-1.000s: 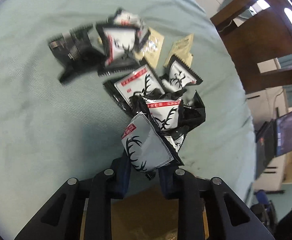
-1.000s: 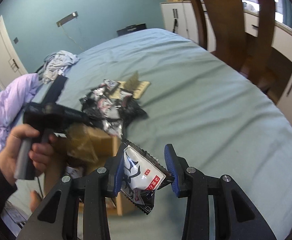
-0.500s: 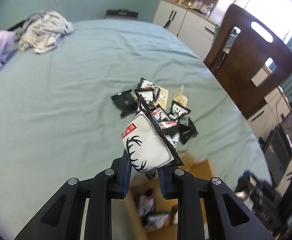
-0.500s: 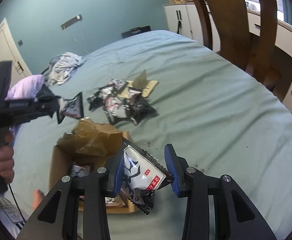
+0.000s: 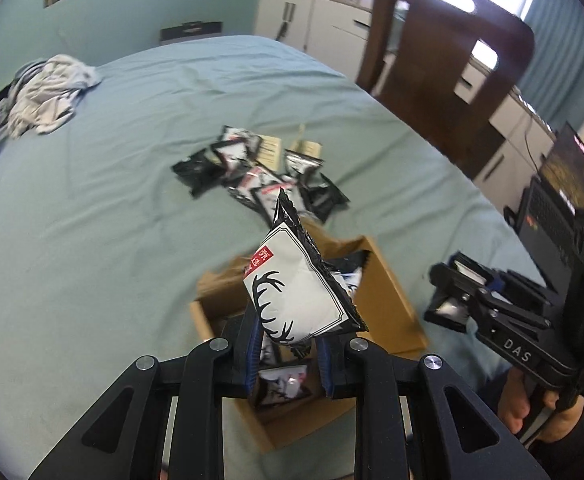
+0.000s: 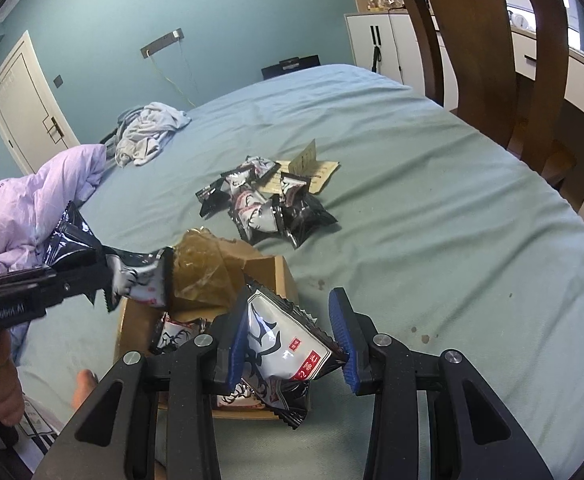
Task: Organize snacks
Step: 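Release the packet into the box from the left tool while the right tool holds its packet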
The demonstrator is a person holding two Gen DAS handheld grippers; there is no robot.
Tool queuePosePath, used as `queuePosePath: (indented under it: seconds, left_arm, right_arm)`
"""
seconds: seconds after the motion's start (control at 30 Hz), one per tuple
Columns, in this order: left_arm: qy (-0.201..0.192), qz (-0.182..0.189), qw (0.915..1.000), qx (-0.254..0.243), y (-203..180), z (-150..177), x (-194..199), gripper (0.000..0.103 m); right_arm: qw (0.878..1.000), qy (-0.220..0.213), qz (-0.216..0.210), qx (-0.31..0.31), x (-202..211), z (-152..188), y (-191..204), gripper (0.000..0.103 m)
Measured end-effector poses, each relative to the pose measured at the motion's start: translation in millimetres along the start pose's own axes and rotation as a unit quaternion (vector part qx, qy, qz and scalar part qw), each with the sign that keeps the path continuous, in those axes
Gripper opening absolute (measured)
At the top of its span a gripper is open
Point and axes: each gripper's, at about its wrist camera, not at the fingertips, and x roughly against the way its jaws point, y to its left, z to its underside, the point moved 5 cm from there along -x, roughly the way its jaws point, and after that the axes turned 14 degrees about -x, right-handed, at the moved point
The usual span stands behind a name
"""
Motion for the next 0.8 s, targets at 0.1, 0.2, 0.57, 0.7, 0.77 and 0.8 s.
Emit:
queuePosePath:
  seconds: [0.1,0.2,0.57,0.7,0.77,0.8]
  left_arm:
    - [0.021,0.003,0.9993,-0.03,-15.1,2.5,-13.3,0.023]
    - [0.041,0.002,0.9973,-0.06,-28.8,6.9,-24.4,0.023]
    - [0.104,-0.035,0.9893,-0.095,-34.9,22.4,-58.4,0.024]
    - [0.114,-0.064,0.9837,-0.123,-38.6,26.6,-62.8,0.03]
    - [0.109,-0.073,0.983,-0.129,-39.1,25.1,-59.2,0.042]
    - [0.1,-0.079,0.9838,-0.126,-37.4,22.5,-55.0,0.053]
  right_arm:
    - [1.0,0.007,0.0,0.006,-3.7,-0.3,4.2,0.036]
    - [1.0,0.008,0.0,0.007,-5.5,-0.7,7.7,0.036]
    - [1.0,0.013,0.009,0.018,-14.0,4.0,15.9,0.036]
    - [1.0,0.014,0.013,0.022,-14.0,5.4,18.2,0.037]
    - [1.0,0.013,0.014,0.025,-13.4,6.0,19.2,0.037]
    - [0.999,0.013,0.014,0.026,-13.1,6.2,19.5,0.037]
